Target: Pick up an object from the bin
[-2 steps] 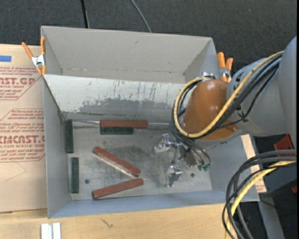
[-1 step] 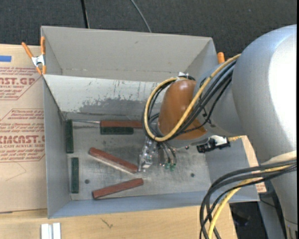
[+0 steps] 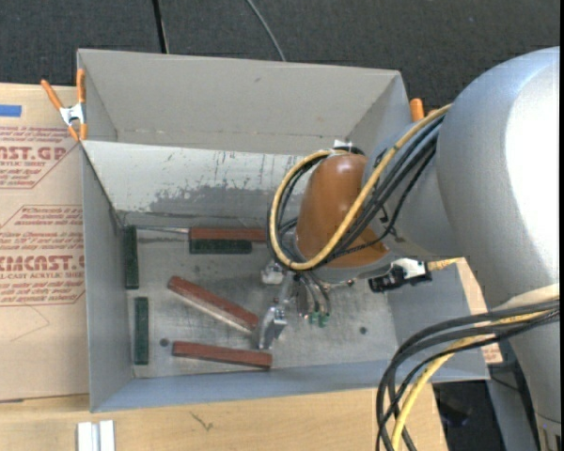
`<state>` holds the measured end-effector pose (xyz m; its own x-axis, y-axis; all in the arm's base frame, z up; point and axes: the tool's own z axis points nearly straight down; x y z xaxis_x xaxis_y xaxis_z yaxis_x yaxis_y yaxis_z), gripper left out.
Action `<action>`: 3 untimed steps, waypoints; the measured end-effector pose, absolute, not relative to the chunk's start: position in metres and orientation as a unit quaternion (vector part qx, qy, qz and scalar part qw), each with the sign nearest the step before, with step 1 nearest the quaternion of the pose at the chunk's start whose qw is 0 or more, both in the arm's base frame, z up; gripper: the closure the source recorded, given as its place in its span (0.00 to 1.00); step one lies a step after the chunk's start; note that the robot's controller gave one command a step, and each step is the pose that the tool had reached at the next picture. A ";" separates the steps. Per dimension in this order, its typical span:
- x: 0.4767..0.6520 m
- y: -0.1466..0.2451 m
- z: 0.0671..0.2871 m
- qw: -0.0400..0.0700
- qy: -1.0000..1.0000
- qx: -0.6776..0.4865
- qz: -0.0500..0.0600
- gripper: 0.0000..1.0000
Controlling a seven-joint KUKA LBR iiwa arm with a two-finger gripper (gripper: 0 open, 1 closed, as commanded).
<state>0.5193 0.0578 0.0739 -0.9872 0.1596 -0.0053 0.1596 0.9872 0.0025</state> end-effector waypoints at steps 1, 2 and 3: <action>0.519 0.058 0.074 0.003 0.997 0.080 0.001 0.00; 0.529 0.124 0.077 0.009 0.996 0.091 0.003 1.00; 0.529 0.124 0.077 0.009 0.996 0.091 0.003 1.00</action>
Offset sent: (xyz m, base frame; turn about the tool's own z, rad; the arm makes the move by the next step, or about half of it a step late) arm 0.0043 0.0645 -0.0039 0.0235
